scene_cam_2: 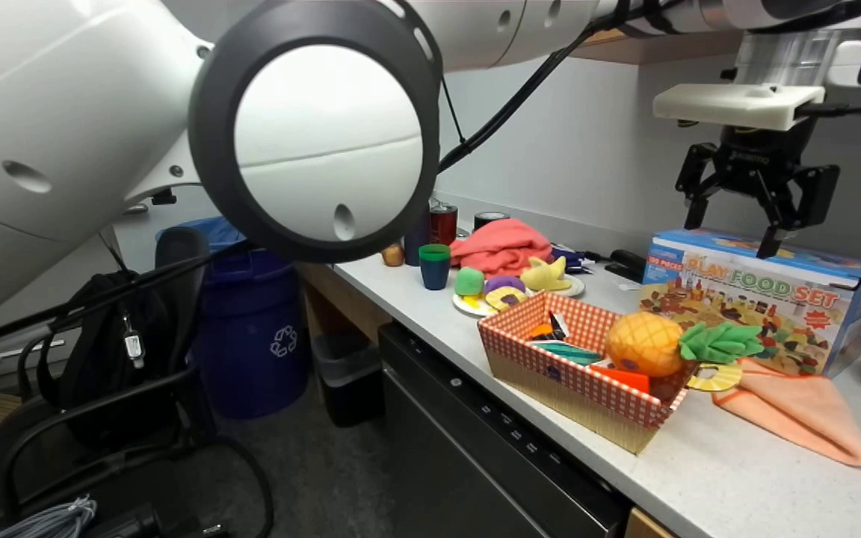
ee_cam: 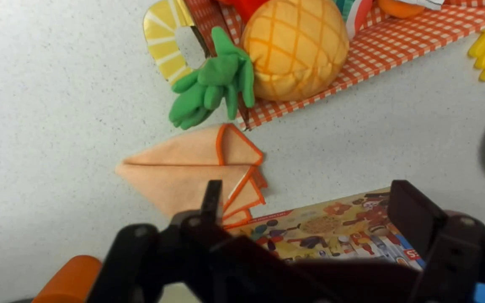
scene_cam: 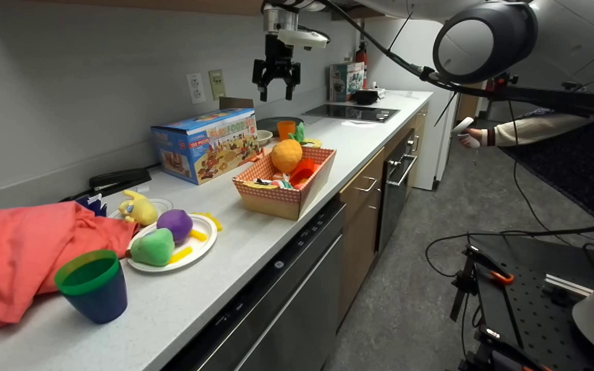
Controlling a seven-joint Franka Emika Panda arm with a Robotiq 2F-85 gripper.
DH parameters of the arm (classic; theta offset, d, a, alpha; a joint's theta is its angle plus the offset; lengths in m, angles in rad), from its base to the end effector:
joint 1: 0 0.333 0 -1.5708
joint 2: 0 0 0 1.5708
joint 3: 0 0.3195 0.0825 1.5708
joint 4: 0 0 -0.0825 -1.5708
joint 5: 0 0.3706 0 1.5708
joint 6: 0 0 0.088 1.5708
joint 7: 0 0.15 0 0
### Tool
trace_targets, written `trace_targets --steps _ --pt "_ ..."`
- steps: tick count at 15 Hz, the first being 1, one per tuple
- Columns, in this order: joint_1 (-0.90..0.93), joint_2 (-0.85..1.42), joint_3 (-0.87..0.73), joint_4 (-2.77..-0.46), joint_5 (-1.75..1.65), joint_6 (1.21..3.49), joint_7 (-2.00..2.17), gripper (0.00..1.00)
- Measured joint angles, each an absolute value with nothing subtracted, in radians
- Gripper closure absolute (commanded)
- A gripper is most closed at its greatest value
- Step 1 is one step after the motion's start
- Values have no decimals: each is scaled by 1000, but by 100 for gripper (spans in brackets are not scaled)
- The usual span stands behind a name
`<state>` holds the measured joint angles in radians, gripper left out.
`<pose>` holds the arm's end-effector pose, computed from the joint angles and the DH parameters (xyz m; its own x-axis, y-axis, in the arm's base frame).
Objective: Pick the stuffed pineapple and put it on the counter
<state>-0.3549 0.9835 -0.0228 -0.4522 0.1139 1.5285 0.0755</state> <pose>0.7247 -0.2583 0.4326 0.9030 -0.4211 0.0856 -0.4127 -0.9053 -0.1005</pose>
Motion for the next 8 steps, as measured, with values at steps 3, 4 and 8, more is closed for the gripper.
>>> trace_targets --steps 3,4,8 --pt "-347 983 -22 -456 114 1525 74 0" --pt "-344 985 -21 -457 114 1516 74 0" --pt "-330 1002 -17 -458 114 1453 74 0"
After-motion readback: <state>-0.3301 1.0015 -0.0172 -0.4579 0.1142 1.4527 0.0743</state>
